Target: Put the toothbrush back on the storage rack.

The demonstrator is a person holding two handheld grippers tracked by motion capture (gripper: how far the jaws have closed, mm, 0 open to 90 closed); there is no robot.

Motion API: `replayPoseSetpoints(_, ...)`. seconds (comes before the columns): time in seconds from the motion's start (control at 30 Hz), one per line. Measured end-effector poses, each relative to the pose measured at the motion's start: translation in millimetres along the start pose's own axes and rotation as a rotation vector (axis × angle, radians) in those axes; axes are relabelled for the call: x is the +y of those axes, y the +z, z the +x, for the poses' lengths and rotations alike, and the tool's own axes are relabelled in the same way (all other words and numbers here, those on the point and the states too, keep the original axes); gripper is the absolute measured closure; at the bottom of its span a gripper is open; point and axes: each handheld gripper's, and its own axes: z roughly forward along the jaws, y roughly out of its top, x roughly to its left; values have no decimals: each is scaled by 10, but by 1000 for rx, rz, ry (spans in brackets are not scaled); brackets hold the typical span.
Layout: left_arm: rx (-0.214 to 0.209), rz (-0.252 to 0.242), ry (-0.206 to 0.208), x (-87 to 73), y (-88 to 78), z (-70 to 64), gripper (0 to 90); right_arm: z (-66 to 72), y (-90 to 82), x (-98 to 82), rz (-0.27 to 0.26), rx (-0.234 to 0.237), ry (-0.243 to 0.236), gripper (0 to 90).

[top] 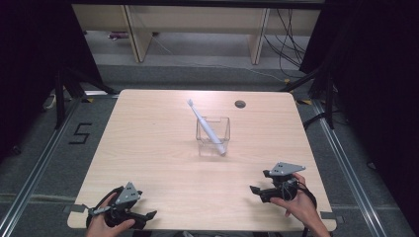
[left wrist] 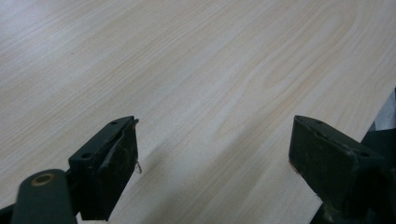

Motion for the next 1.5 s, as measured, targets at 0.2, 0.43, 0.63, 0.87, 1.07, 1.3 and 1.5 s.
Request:
replayPoseSetpoints(0.2, -6, -7, -13, -1, -4, -8, 153, 16, -38, -52, 5, -17, 7, 216)
replayPoseSetpoints(0.43, 0, -10, -15, -1, -3, -5, 153, 30, -45, -101, 12, -17, 14, 216)
replayPoseSetpoints(0.63, -6, -3, -6, -2, -9, -2, 153, 73, -83, -147, 31, -36, 62, 212)
replayPoseSetpoints(0.87, 5, -7, -9, 0, -7, 2, 153, 35, -125, -190, 6, -51, 28, 202)
replayPoseSetpoints(1.07, 3, -7, -15, 0, -3, -7, 153, 39, -158, -226, 2, -59, 23, 202)
replayPoseSetpoints(1.3, 2, -6, -14, 0, 0, -7, 153, 32, -183, -249, 0, -67, 29, 201)
replayPoseSetpoints(1.5, 4, 14, 16, 5, -11, 14, 153, 36, -182, -237, 7, -87, 14, 200)
